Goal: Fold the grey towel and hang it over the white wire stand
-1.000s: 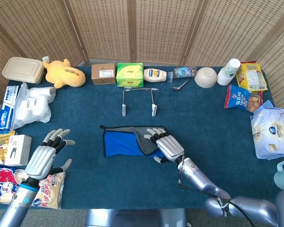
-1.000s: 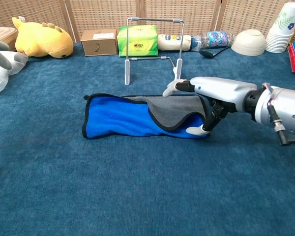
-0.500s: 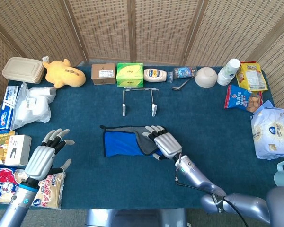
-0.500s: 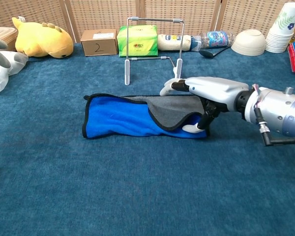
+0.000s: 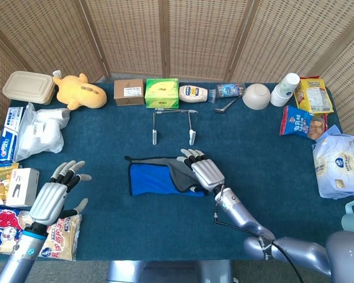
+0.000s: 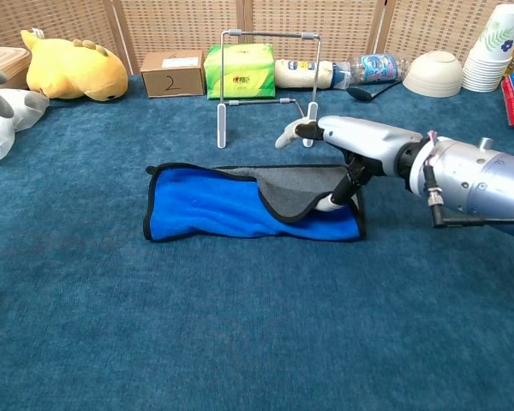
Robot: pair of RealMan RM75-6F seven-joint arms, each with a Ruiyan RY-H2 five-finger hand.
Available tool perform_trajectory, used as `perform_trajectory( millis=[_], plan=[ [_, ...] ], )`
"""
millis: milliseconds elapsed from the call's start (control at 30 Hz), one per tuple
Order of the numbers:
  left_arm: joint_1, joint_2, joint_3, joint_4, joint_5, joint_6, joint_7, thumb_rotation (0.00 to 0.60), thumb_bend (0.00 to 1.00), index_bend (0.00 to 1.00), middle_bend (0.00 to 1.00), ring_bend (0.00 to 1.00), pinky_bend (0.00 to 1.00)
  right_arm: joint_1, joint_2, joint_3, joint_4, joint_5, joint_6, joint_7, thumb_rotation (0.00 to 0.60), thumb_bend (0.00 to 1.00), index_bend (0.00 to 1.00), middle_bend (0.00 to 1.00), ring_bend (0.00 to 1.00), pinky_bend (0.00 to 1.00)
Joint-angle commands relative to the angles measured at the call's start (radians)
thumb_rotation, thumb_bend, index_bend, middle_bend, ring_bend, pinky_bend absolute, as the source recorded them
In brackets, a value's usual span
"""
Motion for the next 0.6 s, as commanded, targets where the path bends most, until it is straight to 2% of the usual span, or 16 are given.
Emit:
perform_trajectory(
  millis=[33, 600],
  plan=[
    [0.001, 0.0, -0.001, -0.001, 0.001, 0.001, -0.002, 0.6, 0.44, 0.29, 0.1, 0.0, 0.0, 0.004, -0.005, 0.014, 0.012, 0.026, -0.011, 0.013, 0.6, 0.29, 0.16, 0.05, 0.0, 0.0],
    [0.008, -0.001, -0.005, -0.008, 0.006, 0.007, 0.006, 0.6, 0.44, 0.29, 0.1, 0.0, 0.0, 0.016, -0.028, 0.054, 0.111, 0.146, -0.051, 0.041, 0.6, 0.29, 0.16, 0.05, 0.0, 0.0]
  ],
)
